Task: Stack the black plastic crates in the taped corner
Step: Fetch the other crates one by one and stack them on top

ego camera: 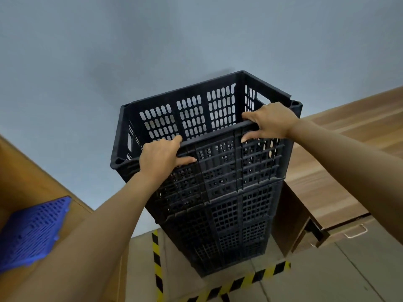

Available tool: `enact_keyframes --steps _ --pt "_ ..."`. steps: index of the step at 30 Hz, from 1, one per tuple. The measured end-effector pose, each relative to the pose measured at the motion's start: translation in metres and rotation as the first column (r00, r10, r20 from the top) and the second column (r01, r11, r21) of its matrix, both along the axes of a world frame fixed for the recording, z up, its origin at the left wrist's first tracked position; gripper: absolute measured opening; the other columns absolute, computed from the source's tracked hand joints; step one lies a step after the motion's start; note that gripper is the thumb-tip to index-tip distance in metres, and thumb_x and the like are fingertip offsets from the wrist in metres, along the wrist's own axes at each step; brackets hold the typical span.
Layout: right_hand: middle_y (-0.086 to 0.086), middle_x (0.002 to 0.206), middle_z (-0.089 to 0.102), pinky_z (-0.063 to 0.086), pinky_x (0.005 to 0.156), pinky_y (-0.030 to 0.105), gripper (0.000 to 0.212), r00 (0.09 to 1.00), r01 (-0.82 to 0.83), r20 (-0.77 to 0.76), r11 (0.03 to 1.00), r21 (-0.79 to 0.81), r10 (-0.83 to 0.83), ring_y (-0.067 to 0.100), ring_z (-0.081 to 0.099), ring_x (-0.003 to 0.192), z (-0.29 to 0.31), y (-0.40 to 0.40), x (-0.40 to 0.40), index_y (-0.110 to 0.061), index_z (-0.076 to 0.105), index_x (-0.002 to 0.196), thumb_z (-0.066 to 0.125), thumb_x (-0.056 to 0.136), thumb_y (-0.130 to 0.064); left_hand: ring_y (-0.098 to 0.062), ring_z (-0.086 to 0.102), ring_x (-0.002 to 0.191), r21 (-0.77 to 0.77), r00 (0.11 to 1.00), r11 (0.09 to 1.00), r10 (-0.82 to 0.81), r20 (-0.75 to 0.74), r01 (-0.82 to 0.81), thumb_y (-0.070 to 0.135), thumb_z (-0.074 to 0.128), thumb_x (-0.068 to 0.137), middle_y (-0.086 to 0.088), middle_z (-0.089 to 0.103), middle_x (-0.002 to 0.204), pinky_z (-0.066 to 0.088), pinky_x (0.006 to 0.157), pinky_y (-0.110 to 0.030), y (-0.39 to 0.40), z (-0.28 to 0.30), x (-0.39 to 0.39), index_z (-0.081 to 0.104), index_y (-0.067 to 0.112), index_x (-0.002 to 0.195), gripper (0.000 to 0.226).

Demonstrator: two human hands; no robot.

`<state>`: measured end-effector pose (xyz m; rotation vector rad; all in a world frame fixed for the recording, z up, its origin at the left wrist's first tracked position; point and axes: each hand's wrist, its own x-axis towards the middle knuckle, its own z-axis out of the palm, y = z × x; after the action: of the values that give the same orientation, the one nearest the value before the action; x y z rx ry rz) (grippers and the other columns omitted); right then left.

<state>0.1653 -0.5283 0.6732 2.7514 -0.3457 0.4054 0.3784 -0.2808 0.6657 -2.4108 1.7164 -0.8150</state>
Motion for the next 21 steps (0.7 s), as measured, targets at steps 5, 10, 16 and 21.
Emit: enact_keyframes --steps 5,10,16,21 --pt "-0.011 0.053 0.040 0.018 0.043 0.020 0.057 1.000 -0.006 0.015 0.999 0.034 0.005 0.016 0.049 0.048 -0.001 0.002 -0.003 -0.021 0.047 0.087 0.048 0.079 -0.077 -0.013 0.052 0.043 -0.100 0.998 0.994 -0.049 0.040 0.053 0.079 0.043 0.079 0.007 0.055 0.054 0.042 0.037 -0.025 -0.001 -0.006 -0.004 0.059 0.019 0.094 0.064" --pt "-0.012 0.051 0.039 0.019 0.043 0.019 0.058 0.998 0.011 0.057 0.998 0.064 -0.014 0.009 0.040 0.043 -0.005 0.008 -0.004 -0.019 0.053 0.087 0.048 0.079 -0.077 -0.012 0.047 0.041 -0.097 0.994 0.991 -0.090 0.057 0.095 0.078 0.040 0.080 0.009 0.050 0.053 0.040 0.037 -0.025 0.002 -0.005 0.000 0.058 0.018 0.088 0.063" --pt "-0.006 0.057 0.053 0.026 0.045 0.021 0.062 0.994 0.004 0.112 0.998 0.067 -0.011 0.016 0.051 0.050 -0.011 0.010 0.002 -0.020 0.059 0.083 0.046 0.077 -0.080 -0.012 0.047 0.040 -0.084 0.991 0.990 -0.103 0.086 0.110 0.079 0.036 0.080 0.008 0.050 0.053 0.037 0.037 -0.023 0.000 -0.005 0.010 0.057 0.017 0.088 0.066" --pt "-0.001 0.060 0.056 0.023 0.047 0.023 0.065 0.988 0.027 0.149 0.998 0.048 -0.034 0.020 0.049 0.052 -0.014 0.015 0.011 -0.016 0.057 0.079 0.048 0.075 -0.080 -0.014 0.045 0.038 -0.087 0.990 0.989 -0.108 0.095 0.116 0.081 0.030 0.079 0.005 0.048 0.049 0.035 0.037 -0.022 -0.002 -0.006 0.026 0.056 0.016 0.083 0.070"
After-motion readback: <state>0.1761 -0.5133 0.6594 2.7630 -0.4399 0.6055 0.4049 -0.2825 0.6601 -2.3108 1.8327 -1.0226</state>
